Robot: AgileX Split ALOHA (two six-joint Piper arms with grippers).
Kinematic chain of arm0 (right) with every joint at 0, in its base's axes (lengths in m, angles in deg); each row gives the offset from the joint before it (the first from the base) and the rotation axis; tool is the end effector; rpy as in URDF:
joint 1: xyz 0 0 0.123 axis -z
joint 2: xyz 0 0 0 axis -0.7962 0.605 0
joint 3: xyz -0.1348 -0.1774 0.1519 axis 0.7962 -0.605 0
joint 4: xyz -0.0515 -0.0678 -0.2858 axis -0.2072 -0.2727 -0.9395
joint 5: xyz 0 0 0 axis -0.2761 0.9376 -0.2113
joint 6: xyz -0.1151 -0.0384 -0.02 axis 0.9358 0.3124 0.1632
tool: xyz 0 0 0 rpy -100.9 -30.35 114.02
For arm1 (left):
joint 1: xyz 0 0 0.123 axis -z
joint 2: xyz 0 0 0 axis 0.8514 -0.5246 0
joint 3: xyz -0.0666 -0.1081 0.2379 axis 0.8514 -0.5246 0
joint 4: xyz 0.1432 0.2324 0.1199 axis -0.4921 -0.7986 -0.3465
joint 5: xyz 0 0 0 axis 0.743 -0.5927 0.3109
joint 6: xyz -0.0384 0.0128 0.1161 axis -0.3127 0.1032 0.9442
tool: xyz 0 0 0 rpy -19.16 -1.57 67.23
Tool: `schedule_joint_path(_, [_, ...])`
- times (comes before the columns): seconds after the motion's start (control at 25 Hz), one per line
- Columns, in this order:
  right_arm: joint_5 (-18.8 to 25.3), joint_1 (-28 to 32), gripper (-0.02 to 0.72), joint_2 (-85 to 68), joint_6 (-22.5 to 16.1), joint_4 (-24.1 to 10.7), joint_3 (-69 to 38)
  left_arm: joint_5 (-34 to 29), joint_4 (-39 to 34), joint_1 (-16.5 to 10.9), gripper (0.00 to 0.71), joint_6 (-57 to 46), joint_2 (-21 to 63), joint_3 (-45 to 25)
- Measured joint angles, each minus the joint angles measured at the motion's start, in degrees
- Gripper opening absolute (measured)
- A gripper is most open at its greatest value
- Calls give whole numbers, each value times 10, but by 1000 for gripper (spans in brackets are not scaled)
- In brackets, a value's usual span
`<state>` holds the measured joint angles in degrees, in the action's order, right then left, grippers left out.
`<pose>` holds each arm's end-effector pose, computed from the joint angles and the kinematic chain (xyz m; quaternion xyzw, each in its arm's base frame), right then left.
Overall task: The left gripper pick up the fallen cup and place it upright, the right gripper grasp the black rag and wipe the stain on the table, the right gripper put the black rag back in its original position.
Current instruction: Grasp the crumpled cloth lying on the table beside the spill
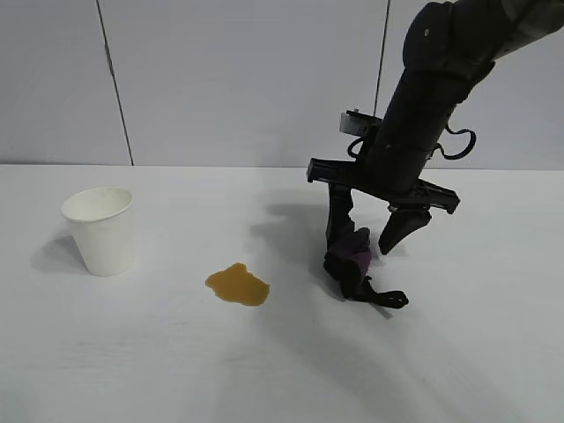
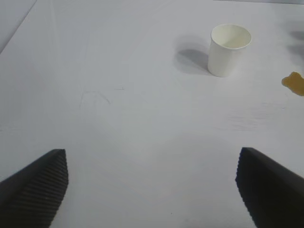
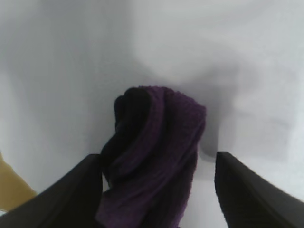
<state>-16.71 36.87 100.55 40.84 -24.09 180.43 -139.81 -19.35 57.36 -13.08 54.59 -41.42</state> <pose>0.4592 0.1537 0.0623 -0.0135 0.9895 0.1164 0.0848 0.0761 0.0013 0.2725 0.0032 0.8711 0.0103 0.4909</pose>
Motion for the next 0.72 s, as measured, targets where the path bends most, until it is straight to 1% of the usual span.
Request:
schedule_joint_path(0.44, [-22,0,463,1,0,9,0,0,0,0,690,0,0,0])
schedule_joint_path(0.72, [-26,0,462,1,0,11,0,0,0,0,690,0,0,0])
